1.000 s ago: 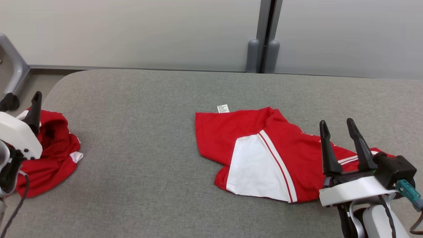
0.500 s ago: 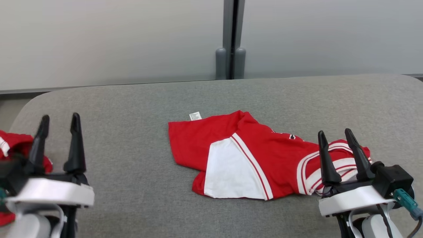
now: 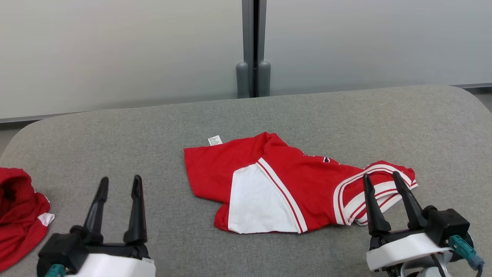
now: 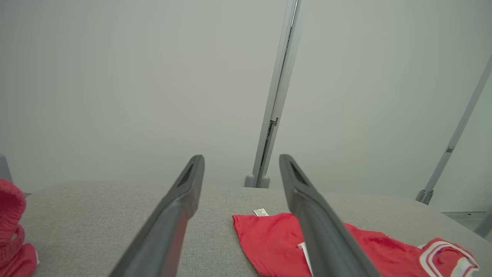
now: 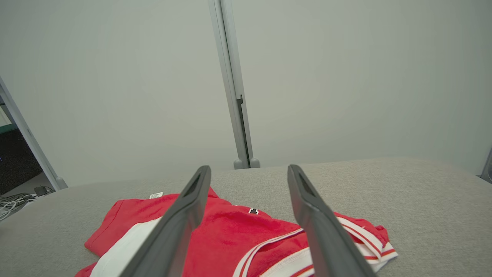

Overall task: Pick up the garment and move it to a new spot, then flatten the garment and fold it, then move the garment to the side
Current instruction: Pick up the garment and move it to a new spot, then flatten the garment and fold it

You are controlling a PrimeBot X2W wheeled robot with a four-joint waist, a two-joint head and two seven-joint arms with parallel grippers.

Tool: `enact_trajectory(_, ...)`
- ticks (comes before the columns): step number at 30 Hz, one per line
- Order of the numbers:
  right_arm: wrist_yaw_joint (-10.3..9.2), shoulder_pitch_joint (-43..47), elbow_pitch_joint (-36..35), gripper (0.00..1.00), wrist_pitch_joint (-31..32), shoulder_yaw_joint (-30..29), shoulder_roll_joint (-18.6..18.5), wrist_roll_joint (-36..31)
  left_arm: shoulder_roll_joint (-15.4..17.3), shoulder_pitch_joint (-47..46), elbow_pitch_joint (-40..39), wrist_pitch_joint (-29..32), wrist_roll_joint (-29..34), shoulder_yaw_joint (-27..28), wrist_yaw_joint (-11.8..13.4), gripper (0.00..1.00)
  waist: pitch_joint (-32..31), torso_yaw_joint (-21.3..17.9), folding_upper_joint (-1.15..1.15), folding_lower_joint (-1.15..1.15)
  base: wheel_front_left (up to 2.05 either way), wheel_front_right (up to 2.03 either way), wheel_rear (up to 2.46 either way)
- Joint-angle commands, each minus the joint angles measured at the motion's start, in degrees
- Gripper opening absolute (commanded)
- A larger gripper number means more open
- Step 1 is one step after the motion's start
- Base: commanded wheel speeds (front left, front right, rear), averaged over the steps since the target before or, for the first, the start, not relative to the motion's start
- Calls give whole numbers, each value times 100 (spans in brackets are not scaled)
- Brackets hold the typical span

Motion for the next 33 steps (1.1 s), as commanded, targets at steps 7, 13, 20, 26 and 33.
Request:
enact_trajectory(7, 11, 72, 64, 100, -28, 87, -24, 43, -451, 143, 165, -27, 452, 296, -429, 100, -33, 31, 0, 0, 0, 0, 0)
enact_trajectory(13, 11, 78, 67, 100, -28, 209, -41, 48, -692, 159, 267, -28, 681, 480, -674, 100, -71, 83, 0, 0, 0, 0, 0)
enact_trajectory(20, 11, -130, 309, 100, -28, 909, -112, 60, -891, 148, 404, -28, 805, 508, -881, 100, -114, 362, 0, 0, 0, 0, 0)
enact_trajectory(26, 11, -506, 966, 100, 333, 1780, -254, 139, -996, 161, 556, -21, 837, 462, -966, 100, -143, 831, 0, 0, 0, 0, 0)
enact_trajectory(33, 11, -836, 1597, 100, 926, 2302, -286, 301, -1047, 57, 710, -21, 800, 443, -1027, 100, -79, 1312, 0, 0, 0, 0, 0)
